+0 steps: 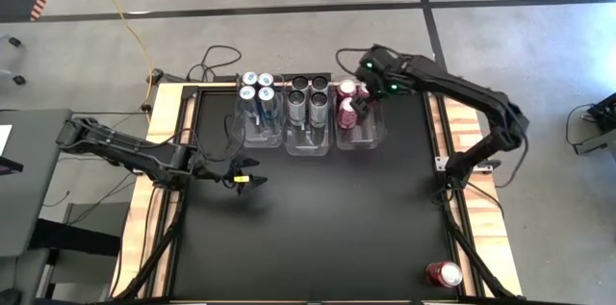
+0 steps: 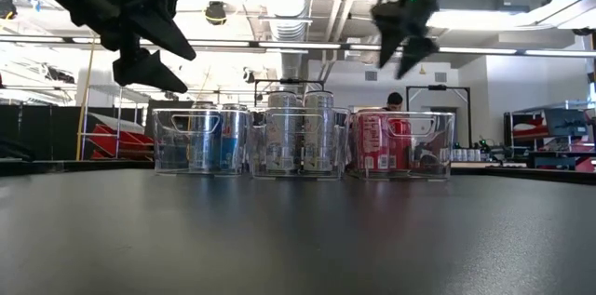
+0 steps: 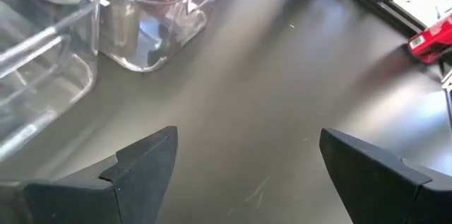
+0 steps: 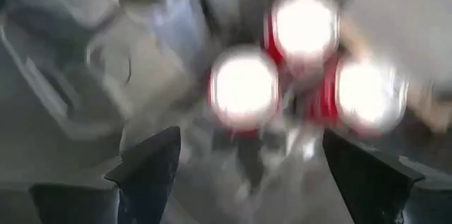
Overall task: Sort soda cans
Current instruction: Put the red soda can into the right transparent bin
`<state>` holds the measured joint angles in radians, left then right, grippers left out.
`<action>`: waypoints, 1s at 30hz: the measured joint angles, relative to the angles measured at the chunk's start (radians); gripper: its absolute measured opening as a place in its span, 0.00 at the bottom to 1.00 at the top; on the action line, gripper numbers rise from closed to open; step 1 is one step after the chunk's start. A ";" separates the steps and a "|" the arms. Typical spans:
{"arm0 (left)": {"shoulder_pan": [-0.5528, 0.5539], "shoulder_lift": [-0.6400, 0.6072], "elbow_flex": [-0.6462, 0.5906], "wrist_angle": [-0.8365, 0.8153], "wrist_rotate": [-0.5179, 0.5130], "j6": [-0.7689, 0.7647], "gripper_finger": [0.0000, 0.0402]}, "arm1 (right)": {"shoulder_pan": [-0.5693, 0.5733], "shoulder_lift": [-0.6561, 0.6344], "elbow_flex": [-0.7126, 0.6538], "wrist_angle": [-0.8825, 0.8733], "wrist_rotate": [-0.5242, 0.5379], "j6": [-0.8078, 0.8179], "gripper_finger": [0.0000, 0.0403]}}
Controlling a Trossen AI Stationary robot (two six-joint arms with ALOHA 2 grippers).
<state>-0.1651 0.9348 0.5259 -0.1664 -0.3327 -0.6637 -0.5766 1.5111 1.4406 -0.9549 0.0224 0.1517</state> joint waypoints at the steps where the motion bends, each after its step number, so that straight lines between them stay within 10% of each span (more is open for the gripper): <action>1: 0.001 0.000 0.000 0.000 0.005 0.009 0.85 | 0.000 -0.013 0.000 -0.054 -0.011 0.046 0.89; 11: 0.001 0.000 0.000 0.061 0.158 0.121 0.85 | 0.113 -0.069 -0.002 -0.604 -0.212 0.257 0.89; 30: 0.001 0.000 0.000 0.069 0.226 0.198 0.85 | 0.732 -0.117 -0.115 -0.617 -0.542 0.863 0.89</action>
<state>-0.1646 0.9352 0.5262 -0.0978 -0.1069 -0.4653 0.1552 1.3937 1.3252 -1.5723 -0.5199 1.0152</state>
